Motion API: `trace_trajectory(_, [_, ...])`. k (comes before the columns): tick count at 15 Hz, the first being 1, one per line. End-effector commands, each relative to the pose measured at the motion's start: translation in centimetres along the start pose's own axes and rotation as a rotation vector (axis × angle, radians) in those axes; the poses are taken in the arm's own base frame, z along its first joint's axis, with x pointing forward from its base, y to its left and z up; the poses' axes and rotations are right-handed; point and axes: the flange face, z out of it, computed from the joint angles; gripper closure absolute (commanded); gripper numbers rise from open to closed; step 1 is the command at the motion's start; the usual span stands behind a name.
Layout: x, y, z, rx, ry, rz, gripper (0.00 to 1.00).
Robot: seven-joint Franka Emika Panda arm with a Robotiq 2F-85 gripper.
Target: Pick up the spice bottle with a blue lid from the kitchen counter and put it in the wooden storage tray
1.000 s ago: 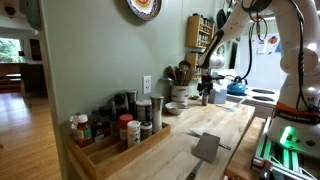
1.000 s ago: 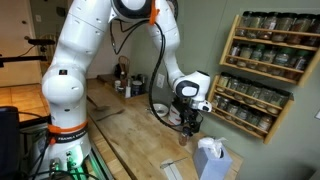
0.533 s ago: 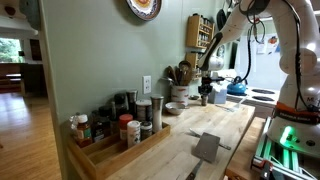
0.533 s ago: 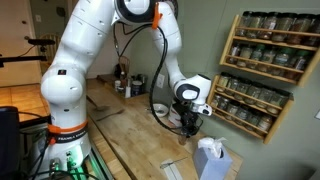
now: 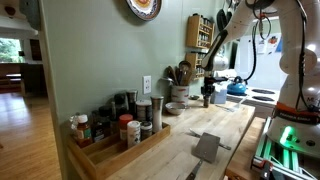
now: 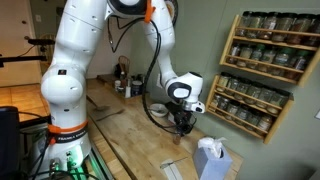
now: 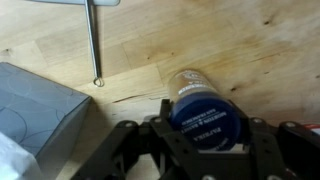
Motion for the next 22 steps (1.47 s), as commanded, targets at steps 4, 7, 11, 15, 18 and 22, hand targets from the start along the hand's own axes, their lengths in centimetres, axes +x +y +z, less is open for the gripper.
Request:
trace_trajectory(4, [-9.1,-5.9,-5.7,-0.094,0.178,-0.241,0.71])
trace_trajectory(7, [-11.0,-8.3,-9.3,-0.172,0.214,-0.367,0.71])
trace_trajectory(11, [-9.8,-12.9,-16.7,-0.246,0.251,-0.51,0.71])
trace_trajectory(15, [-13.8,-18.3,-21.4,-0.325,0.204,-0.696,0.71])
trace_trajectory(18, [-15.6,-22.0,-24.4,-0.371,0.14,-0.855,0.71])
trace_trajectory(22, [-16.7,-25.8,-28.3,-0.394,0.177,-1.087,0.71])
